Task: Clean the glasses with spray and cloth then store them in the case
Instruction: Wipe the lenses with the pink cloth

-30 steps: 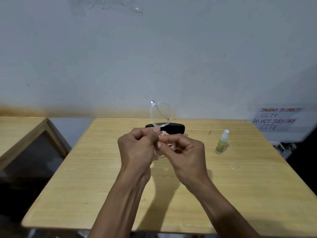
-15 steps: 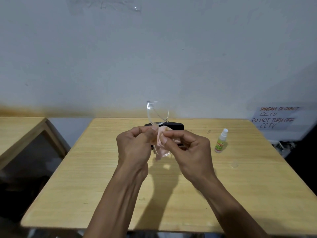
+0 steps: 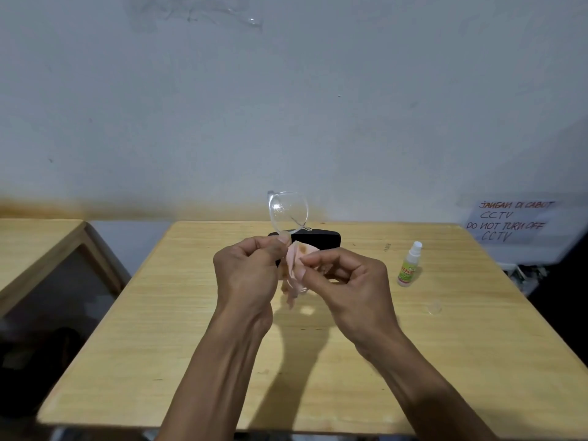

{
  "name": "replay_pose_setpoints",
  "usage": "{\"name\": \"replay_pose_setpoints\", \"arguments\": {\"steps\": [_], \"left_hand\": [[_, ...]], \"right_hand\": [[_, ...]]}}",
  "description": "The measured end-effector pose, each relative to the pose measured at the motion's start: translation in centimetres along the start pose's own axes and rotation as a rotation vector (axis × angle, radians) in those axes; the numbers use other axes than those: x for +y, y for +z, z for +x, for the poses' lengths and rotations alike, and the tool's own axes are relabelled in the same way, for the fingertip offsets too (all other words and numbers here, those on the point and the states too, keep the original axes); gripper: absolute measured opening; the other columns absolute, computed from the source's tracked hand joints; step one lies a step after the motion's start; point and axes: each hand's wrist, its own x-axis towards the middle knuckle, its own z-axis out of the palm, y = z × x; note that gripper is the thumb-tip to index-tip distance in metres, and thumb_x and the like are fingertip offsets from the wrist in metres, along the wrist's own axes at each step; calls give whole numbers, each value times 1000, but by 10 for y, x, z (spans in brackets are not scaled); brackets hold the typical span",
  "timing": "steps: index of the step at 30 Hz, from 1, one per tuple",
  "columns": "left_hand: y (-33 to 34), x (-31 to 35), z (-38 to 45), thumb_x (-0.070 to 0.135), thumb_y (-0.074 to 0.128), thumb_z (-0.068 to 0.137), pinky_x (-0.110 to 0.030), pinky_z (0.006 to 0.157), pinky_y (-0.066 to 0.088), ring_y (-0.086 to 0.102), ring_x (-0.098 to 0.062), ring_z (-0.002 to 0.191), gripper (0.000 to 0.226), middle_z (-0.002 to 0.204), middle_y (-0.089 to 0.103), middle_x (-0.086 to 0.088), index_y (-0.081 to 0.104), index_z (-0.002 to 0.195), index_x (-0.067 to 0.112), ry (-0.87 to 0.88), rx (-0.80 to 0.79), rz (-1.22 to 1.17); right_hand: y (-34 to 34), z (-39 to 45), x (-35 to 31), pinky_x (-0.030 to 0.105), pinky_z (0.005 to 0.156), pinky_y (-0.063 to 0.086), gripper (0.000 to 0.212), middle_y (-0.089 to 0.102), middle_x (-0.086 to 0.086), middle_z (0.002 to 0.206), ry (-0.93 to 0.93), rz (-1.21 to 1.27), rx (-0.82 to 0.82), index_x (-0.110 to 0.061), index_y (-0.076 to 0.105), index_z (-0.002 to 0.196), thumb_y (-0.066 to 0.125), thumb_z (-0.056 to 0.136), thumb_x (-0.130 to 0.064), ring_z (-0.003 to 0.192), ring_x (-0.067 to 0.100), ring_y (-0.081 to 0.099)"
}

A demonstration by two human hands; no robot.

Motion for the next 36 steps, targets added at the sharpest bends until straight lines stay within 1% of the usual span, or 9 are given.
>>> {"name": "replay_pose_setpoints", "arguments": {"steps": [4,7,9,16,20,25,27,32,36], "left_hand": [[2,2,-1,-5,69,82,-9,41,43,60,0,45,15,61,66,-3,64,68,-6,14,-19,14],[4,0,-3,-4,68,82,-19,36,41,55,-11,39,17,54,64,-5,63,66,-5,-8,-35,5],[5,-1,-4,-1,71,81,-22,39,39,52,-16,40,15,58,63,-9,65,68,-4,-11,-32,-2],[6,8,0,-1,72,81,-6,39,42,60,8,45,18,63,69,0,62,66,2,-1,70,-99],[7,6,-1,2,74,81,-19,50,49,61,9,46,18,60,68,4,63,66,4,-12,103,-78],[8,6,-7,1,72,82,-12,34,40,59,8,42,19,47,65,11,62,66,2,-15,101,-48],[7,7,-6,1,73,81,-17,34,42,59,6,40,19,51,66,9,63,65,2,-13,108,-23],[4,6,-6,2,71,83,-23,36,40,53,-7,31,25,41,60,5,59,61,-1,11,69,18],[0,3,-3,2,73,82,-18,43,48,58,0,41,19,53,63,-1,62,67,-3,55,61,41]], "right_hand": [[-4,2,-3,22,66,55,10,77,-5,76,5,11,35,-21,78,89,80,84,-12,71,19,72],[1,4,-8,28,69,59,11,79,4,80,24,24,13,-16,74,95,79,86,-15,75,19,76],[5,5,-9,30,69,59,15,79,8,76,49,54,52,-10,68,90,80,84,-17,70,18,75],[7,-3,3,23,63,52,21,77,9,72,102,102,90,-12,65,75,86,78,-13,65,15,67],[12,-9,16,26,62,51,28,73,11,71,175,137,83,-19,63,66,88,73,-9,63,13,64],[20,-5,15,37,64,56,41,51,13,66,204,254,82,-19,45,64,80,64,2,56,18,58],[23,-2,13,31,62,55,46,46,11,68,196,305,81,-19,40,68,79,64,6,54,14,60],[27,4,14,43,70,36,50,38,10,72,205,283,110,-30,40,61,88,52,-22,71,27,36],[22,5,14,45,73,45,44,57,17,69,186,338,86,-25,50,70,93,59,-22,70,27,56]]}}
